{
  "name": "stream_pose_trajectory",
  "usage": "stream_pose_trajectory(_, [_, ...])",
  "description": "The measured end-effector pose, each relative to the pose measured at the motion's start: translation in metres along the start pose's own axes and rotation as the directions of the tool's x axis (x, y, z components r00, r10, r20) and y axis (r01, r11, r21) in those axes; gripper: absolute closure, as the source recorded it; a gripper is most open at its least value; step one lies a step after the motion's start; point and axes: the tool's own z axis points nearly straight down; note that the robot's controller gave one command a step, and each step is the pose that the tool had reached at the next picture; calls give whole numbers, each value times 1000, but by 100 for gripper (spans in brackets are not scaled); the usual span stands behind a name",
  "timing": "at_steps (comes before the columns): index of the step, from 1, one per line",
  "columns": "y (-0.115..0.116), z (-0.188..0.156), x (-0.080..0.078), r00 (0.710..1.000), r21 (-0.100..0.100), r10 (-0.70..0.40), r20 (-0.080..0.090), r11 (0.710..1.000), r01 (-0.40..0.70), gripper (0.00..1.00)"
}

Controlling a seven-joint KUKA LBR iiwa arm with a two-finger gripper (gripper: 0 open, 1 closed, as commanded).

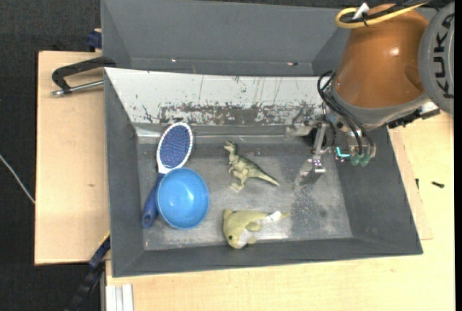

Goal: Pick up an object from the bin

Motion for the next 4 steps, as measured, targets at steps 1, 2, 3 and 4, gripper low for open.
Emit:
stream_pose_trajectory(1, [61,128,-50,999,4,-37,14,999,36,0])
stream_pose_trajectory(2, [71,111,-37,996,-2,94,8,996,-94,0])
stream_pose_trajectory(3, [61,112,-29,963,-2,268,5,963,-268,0])
stream_pose_trajectory(4, [69,139,-21,909,-4,418,6,909,-418,0])
